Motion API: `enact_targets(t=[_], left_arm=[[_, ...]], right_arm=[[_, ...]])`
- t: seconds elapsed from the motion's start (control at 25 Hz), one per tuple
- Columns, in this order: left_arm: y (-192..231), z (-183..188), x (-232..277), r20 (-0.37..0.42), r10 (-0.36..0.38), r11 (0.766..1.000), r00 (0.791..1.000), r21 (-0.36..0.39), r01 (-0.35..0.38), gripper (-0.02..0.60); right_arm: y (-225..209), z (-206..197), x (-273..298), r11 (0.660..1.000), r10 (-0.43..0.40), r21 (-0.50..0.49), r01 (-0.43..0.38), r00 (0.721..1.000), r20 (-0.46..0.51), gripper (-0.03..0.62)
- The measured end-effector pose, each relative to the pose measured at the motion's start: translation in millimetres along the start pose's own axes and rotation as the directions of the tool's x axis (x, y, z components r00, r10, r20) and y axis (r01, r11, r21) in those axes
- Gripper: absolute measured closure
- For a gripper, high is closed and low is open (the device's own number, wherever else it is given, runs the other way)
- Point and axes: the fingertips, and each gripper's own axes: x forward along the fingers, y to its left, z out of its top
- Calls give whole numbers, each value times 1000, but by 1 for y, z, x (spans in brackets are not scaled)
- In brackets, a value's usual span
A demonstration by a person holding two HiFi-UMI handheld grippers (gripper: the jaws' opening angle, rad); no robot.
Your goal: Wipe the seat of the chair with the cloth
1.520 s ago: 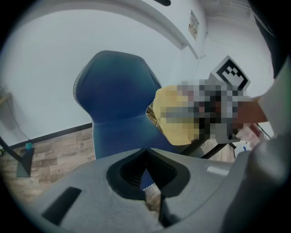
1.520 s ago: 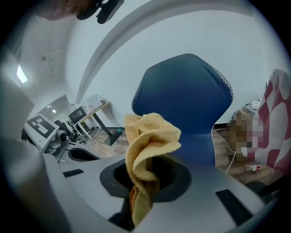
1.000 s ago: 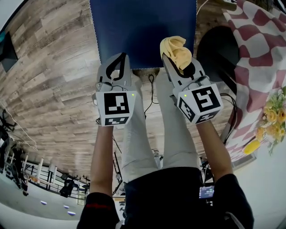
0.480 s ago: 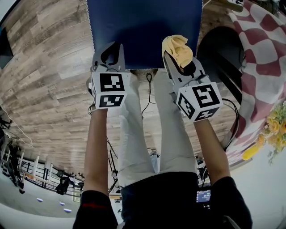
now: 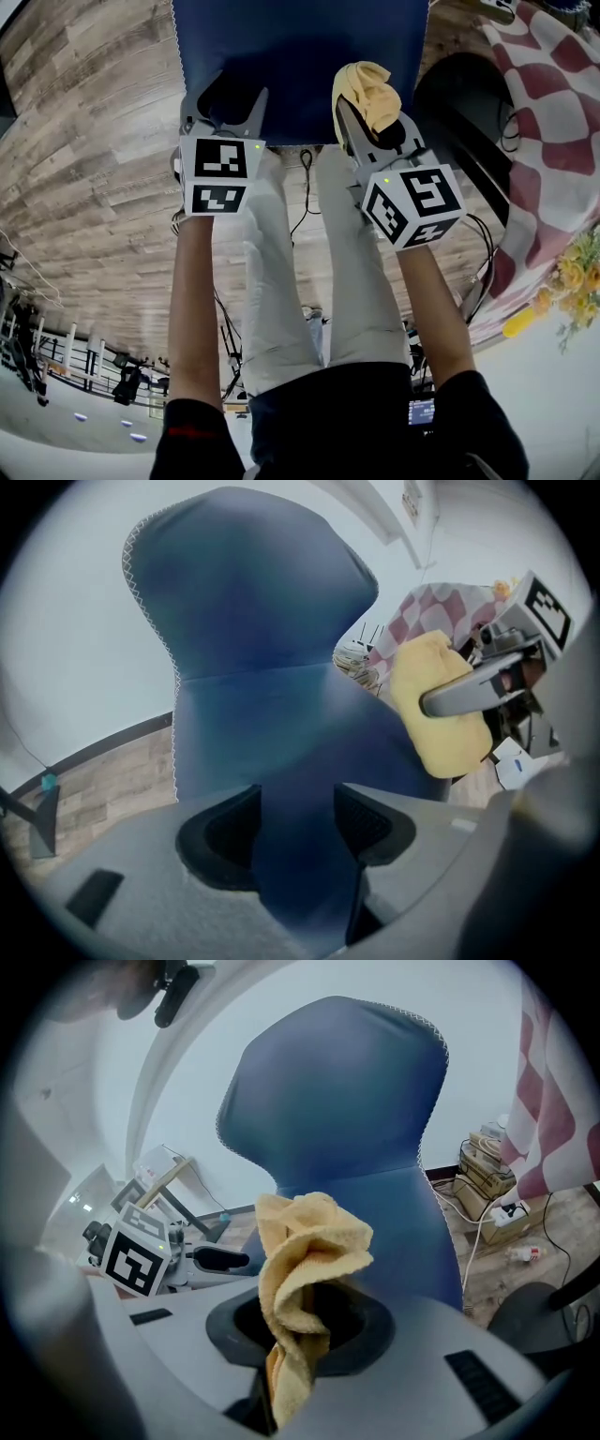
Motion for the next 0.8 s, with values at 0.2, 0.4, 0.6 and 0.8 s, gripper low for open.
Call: enact_targets(t=[0.2,0.4,0.6,0.8], left_arm=[[-6,-5,8,18,-36,999,999,-9,36,304],[-8,-13,12,27,15,997,1000,74,-17,304],[-6,-15,14,24,28,996,999,81,-30,301],[-5,-16,15,25,32,995,999,88,-35,301]], right_arm=[[-13,5,8,1000,-22,3,22,1000,13,545],[-24,13,13,999,-50,6,49,999,17,545],[-31,23,17,997,-71,-28,72,997,24,545],[-42,39,24,991,-105,-79,109,993,52,545]])
